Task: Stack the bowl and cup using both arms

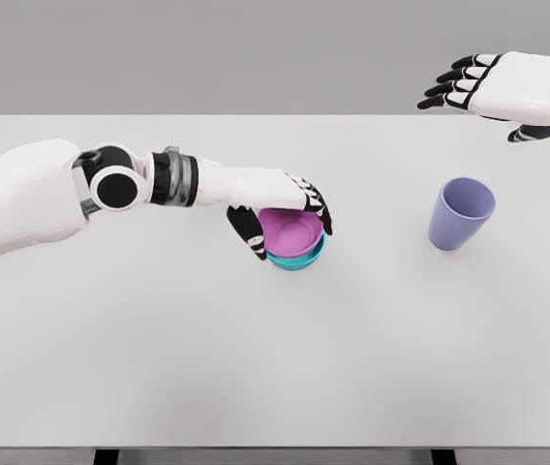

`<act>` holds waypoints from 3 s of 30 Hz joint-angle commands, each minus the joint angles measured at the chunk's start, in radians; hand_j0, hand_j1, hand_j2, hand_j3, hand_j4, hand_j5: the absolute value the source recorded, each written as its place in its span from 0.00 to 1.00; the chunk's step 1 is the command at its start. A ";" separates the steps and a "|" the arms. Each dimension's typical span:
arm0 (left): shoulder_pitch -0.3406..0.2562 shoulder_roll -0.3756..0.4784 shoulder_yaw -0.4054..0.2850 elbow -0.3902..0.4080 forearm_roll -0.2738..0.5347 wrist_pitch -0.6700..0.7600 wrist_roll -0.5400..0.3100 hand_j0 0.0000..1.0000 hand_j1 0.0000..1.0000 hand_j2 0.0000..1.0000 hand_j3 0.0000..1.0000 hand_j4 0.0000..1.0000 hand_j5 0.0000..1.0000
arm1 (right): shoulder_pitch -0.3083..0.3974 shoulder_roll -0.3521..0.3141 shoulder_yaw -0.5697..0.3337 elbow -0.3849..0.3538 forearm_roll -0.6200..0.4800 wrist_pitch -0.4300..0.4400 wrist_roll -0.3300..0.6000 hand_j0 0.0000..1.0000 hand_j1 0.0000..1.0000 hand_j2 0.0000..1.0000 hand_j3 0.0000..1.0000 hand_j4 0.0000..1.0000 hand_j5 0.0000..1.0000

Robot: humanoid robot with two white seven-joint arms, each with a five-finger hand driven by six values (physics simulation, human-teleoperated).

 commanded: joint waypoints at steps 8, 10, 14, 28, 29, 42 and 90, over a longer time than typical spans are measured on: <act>0.000 0.000 0.002 0.000 0.003 -0.007 0.000 0.96 0.96 0.96 0.96 0.96 0.96 | 0.000 -0.020 -0.004 0.002 -0.002 0.003 0.000 1.00 1.00 1.00 1.00 1.00 1.00; 0.000 0.000 0.000 0.000 0.003 -0.010 0.002 0.99 0.99 0.99 0.99 0.99 0.99 | 0.005 -0.039 -0.004 0.002 -0.003 0.003 0.000 1.00 1.00 1.00 1.00 1.00 1.00; 0.000 0.000 0.002 0.000 0.003 -0.013 0.002 1.00 1.00 1.00 1.00 1.00 1.00 | 0.011 -0.064 -0.010 -0.006 -0.003 0.003 0.000 1.00 1.00 1.00 1.00 1.00 1.00; -0.018 0.194 0.049 -0.066 0.007 -0.245 -0.004 1.00 1.00 1.00 1.00 1.00 1.00 | 0.064 -0.064 -0.036 -0.051 0.001 0.003 0.000 1.00 1.00 1.00 1.00 1.00 1.00; -0.024 0.243 0.052 -0.098 0.007 -0.245 -0.004 1.00 1.00 1.00 1.00 1.00 1.00 | 0.086 -0.061 -0.028 -0.032 0.006 0.003 0.000 1.00 1.00 1.00 1.00 1.00 1.00; 0.259 0.639 0.222 -0.089 0.263 -0.245 0.003 1.00 1.00 1.00 1.00 1.00 1.00 | 0.117 -0.050 0.075 0.011 0.008 0.003 0.000 1.00 1.00 1.00 1.00 1.00 1.00; 0.384 0.615 0.256 -0.005 0.385 -0.245 0.005 1.00 1.00 1.00 1.00 1.00 1.00 | 0.112 0.028 0.153 0.153 0.011 0.003 0.000 0.91 0.91 0.91 0.91 0.91 0.91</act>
